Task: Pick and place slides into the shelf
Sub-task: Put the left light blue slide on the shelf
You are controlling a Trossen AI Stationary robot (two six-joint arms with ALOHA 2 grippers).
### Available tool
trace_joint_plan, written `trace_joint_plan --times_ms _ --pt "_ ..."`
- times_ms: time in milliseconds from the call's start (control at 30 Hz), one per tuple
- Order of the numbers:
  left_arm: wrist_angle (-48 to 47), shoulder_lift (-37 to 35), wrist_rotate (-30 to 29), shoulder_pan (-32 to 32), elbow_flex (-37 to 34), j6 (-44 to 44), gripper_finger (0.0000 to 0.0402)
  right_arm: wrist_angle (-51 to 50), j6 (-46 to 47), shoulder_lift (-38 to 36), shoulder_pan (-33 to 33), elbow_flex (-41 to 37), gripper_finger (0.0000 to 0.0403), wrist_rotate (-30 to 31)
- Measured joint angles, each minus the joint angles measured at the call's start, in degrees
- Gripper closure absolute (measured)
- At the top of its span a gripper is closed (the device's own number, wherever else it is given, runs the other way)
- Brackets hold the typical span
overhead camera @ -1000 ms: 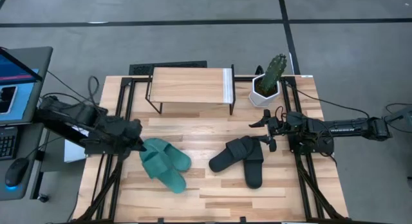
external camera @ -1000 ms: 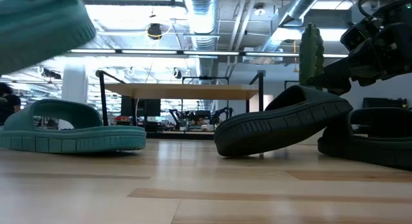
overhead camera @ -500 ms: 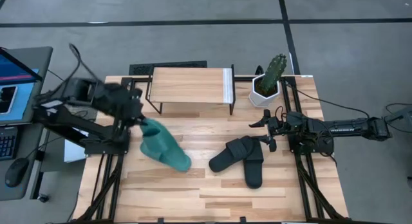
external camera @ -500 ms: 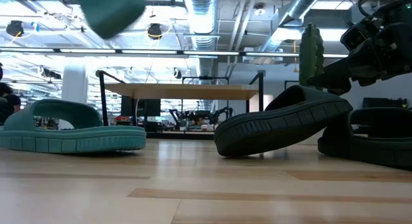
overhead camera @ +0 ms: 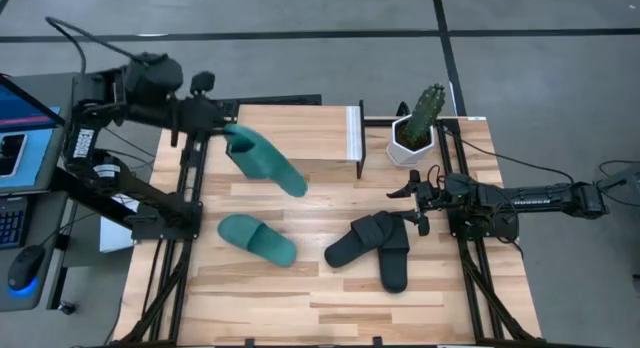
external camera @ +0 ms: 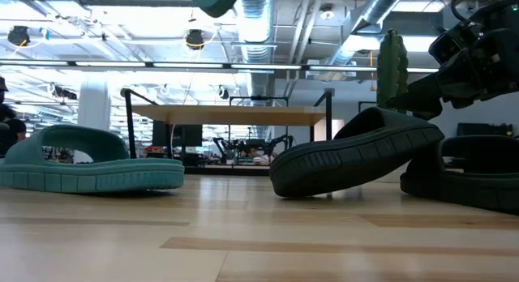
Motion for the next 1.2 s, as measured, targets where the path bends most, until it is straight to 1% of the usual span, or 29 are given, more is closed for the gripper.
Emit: trace_joint_plan --times_ms 133,233,367,533,600,700,833,933,1067,1200 --pt "0.0 0.06 0.1 5.06 0.29 0.9 0.0377 0.02 0.0 0.0 0.0 -0.02 0.0154 0.0" --pt "0.0 -0.01 1.93 7.96 0.19 0.56 0.0377 0.01 0.0 -0.01 0.0 -0.01 0.0154 0.0" --pt "0.01 -0.78 3.96 9.47 0.15 -0.46 0.0377 0.02 0.02 0.0 0.0 0.0 0.0154 0.0" --pt "0.02 -1.6 4.22 10.6 0.09 -2.7 0.0377 0.01 0.01 -0.01 -0.01 -0.01 0.0154 0.01" --pt "0.29 -2.51 4.86 11.35 -1.09 -3.99 0.0377 0.02 0.0 -0.02 0.0 0.0 0.0154 0.0" --pt "0.22 -5.0 7.14 12.39 -6.18 -5.74 0.0377 0.02 0.02 -0.01 -0.02 0.0 0.0154 0.01" --pt "0.01 -10.1 8.49 12.47 -17.15 -6.42 0.0377 0.01 0.0 -0.01 -0.02 0.0 0.0154 0.0" --pt "-0.19 -13.53 9.5 12.47 -23.91 -6.2 0.0377 0.0 0.0 0.0 0.0 0.0 0.0154 0.02" --pt "0.1 -16.11 11.53 12.12 -27.79 -4.63 0.0378 0.02 0.0 0.0 -0.01 0.0 0.0154 0.01" --pt "0.22 -18.18 12.62 8.26 -29.47 -4.4 0.0378 0.02 0.0 0.0 -0.02 0.0 0.0154 0.02"
